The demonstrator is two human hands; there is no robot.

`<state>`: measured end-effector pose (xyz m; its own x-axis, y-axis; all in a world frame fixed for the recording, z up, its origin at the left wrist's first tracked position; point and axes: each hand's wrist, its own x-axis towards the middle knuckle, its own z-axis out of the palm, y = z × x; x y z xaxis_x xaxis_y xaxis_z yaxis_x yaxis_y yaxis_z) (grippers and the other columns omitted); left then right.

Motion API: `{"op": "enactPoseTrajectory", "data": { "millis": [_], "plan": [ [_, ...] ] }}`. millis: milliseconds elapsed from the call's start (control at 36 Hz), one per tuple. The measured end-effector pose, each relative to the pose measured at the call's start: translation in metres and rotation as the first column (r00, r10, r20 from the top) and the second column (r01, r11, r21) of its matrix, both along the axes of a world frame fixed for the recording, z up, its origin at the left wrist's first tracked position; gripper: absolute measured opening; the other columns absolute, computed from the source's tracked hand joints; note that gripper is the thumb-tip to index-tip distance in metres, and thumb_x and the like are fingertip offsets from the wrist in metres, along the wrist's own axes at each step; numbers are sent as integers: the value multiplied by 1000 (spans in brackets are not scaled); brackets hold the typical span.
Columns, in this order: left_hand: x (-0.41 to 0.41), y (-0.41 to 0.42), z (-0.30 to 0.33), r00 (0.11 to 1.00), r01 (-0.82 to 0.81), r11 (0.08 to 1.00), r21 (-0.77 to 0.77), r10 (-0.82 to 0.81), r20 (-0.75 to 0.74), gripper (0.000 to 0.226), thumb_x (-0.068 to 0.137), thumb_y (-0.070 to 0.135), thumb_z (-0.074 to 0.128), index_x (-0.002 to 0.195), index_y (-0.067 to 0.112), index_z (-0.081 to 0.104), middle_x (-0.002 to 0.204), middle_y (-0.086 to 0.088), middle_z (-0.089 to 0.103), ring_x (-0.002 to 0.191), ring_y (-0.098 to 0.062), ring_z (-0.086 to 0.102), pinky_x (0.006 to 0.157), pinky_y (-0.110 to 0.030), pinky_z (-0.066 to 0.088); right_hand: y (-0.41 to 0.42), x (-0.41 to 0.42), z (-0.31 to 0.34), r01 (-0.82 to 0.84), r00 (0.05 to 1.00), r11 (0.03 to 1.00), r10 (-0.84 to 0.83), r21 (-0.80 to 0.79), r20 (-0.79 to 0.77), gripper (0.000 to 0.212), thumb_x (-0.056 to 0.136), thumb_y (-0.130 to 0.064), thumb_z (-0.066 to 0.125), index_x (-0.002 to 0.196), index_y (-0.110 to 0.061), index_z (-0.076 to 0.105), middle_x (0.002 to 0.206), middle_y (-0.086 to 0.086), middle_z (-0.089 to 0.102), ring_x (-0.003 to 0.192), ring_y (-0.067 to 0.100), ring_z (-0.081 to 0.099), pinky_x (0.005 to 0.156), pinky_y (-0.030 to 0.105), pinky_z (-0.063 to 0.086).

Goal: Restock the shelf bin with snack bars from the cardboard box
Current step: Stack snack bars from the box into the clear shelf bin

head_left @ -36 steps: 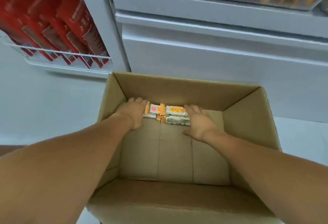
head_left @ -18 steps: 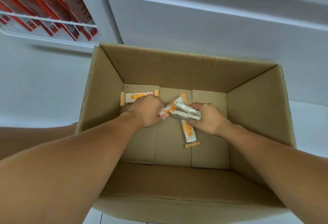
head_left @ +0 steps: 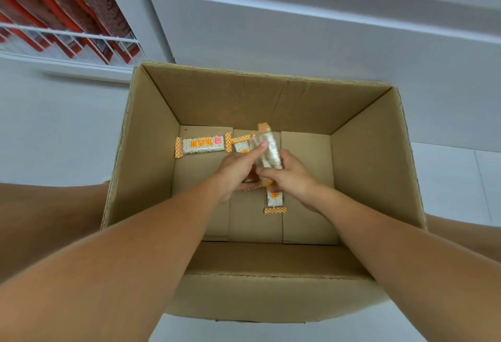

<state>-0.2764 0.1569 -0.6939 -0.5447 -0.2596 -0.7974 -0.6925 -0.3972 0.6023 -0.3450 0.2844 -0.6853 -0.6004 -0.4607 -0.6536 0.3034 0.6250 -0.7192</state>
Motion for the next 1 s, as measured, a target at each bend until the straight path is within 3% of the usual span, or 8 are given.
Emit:
{"op": "enactPoseTrajectory", "data": {
  "millis": [194, 333, 472, 556, 639, 722, 917, 1000],
  "plan": [
    [-3, -10, 2, 989, -139, 968, 209, 145, -10, 31, 103, 32, 50, 121, 13, 67, 113, -8, 74, 103, -25, 69, 98, -42, 52, -14, 2, 11, 68, 980, 982, -33, -176, 195, 31, 89, -30, 76, 114, -13, 69, 100, 4, 75, 88, 13, 72, 67, 29, 61],
    [-2, -18, 13, 963, -230, 901, 367, 265, -47, 37, 99, 39, 41, 108, 12, 63, 80, -8, 64, 68, -19, 61, 66, -30, 56, -14, -9, 15, 92, 976, 982, -57, -164, 211, 34, 90, -38, 72, 96, -5, 71, 89, 5, 74, 79, 14, 71, 58, 27, 58],
    [-3, -22, 20, 984, -45, 924, 380, 106, -142, 31, 88, 38, 69, 104, 12, 70, 99, -13, 72, 86, -27, 69, 92, -40, 51, -17, -10, 22, -144, 942, 972, 193, -187, 276, 31, 85, -23, 79, 109, -6, 71, 90, 3, 76, 81, 12, 73, 64, 30, 60],
    [-5, -22, 12, 963, -217, 943, 254, 249, -101, 38, 83, 12, 75, 119, 7, 63, 99, -13, 71, 82, -27, 71, 80, -41, 60, -21, -15, 23, -108, 981, 993, 115, -51, 154, 49, 84, -48, 75, 101, -2, 75, 86, 6, 73, 79, 15, 71, 64, 33, 62],
    [0, -33, 3, 925, -374, 922, 105, 379, -32, 88, 60, 26, 93, 136, 13, 50, 116, -7, 72, 101, -27, 72, 91, -49, 57, -16, -22, 10, 113, 986, 978, -89, 173, -143, 57, 85, -66, 64, 74, -10, 70, 71, 11, 70, 68, 27, 69, 65, 42, 62],
    [5, -39, -7, 932, -357, 929, 99, 362, -34, 129, 32, 45, 99, 145, 23, 42, 136, 2, 62, 121, -25, 62, 105, -54, 46, -1, -22, -2, -18, 936, 894, 173, 447, -308, 43, 78, -53, 77, 66, -18, 55, 72, 5, 64, 75, 26, 63, 71, 35, 55],
    [20, -42, -4, 973, -232, 959, 162, 228, 44, 134, 42, 54, 100, 153, 35, 28, 156, 3, 43, 140, -23, 45, 116, -51, 34, -5, -1, -15, -123, 956, 822, 248, 556, -154, 40, 65, -42, 89, 76, -19, 58, 89, 3, 67, 91, 23, 68, 60, 21, 40],
    [24, -42, 2, 976, -217, 960, 179, 213, 41, 89, 72, 41, 89, 143, 17, 41, 145, 2, 53, 132, -20, 52, 114, -43, 37, -7, 1, -14, -55, 963, 816, 195, 576, -185, 38, 72, -26, 87, 82, -16, 52, 104, 9, 67, 104, 25, 67, 70, 24, 44]
  ]
}}
